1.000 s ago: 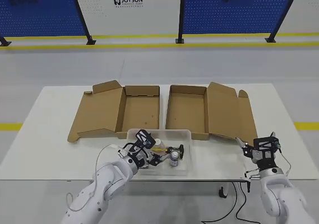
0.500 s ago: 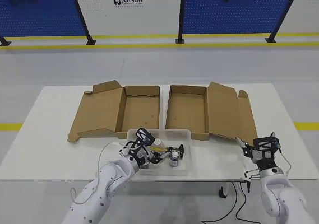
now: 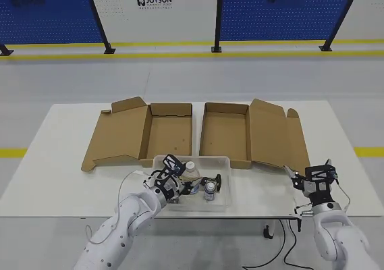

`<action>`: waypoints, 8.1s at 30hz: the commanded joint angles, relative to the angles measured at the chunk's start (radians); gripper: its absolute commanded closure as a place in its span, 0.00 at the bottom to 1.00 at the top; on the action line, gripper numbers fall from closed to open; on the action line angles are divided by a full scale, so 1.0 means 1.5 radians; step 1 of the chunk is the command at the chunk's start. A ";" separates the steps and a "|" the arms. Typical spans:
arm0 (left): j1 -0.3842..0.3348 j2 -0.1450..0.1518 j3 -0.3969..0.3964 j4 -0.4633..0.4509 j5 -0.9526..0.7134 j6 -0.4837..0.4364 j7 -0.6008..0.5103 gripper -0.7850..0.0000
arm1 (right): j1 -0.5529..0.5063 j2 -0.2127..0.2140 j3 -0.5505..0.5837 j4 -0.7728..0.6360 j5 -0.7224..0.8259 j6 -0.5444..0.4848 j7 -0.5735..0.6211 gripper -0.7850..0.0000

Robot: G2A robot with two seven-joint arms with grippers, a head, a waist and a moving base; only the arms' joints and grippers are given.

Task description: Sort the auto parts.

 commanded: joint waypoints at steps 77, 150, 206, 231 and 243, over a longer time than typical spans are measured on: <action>-0.282 -0.082 0.060 0.387 0.102 0.304 0.107 0.63 | 0.000 0.000 0.000 0.000 0.000 0.000 0.000 0.00; 0.062 0.004 -0.173 -0.250 0.045 -0.228 -0.336 0.00 | 0.000 0.000 0.000 0.000 0.000 0.000 0.000 0.00; -0.216 0.105 0.044 0.005 -0.246 -0.223 -0.632 0.55 | 0.000 0.000 0.000 0.000 0.000 0.000 0.000 0.00; -0.300 0.123 0.162 0.080 -0.279 -0.223 -0.633 0.60 | 0.000 0.000 0.000 0.000 0.000 0.000 0.000 0.00; -0.320 0.114 0.197 0.113 -0.276 -0.219 -0.620 0.68 | 0.000 0.000 0.000 0.000 0.000 0.000 0.000 0.00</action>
